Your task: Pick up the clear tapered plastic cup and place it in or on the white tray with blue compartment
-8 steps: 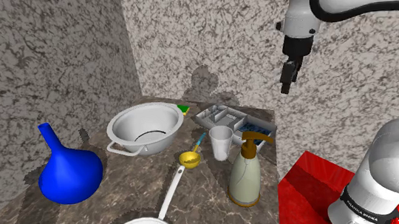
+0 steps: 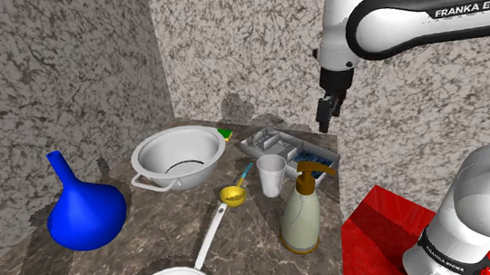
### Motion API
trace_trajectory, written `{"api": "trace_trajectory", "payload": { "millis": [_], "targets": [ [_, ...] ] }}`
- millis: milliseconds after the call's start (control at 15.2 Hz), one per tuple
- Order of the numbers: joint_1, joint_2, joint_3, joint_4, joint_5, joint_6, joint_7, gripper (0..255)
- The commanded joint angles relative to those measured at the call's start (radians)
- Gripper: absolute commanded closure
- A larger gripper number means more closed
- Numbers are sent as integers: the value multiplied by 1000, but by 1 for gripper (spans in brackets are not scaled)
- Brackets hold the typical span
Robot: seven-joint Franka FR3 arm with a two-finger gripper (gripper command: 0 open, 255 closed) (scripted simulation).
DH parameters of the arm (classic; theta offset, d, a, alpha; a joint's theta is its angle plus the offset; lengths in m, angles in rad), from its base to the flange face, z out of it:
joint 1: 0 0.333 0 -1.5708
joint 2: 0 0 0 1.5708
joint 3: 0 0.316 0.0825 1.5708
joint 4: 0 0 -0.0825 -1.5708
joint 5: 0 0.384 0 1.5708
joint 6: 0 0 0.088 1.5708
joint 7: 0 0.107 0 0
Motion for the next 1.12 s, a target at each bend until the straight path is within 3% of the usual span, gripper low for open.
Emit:
{"api": "trace_trajectory", "payload": {
  "millis": [0,528,1056],
  "targets": [
    [8,49,41,-5,11,56,46,0],
    [6,301,183,44,-13,257,220,0],
    [-4,592,293,171,-146,388,427,0]
  ]
}}
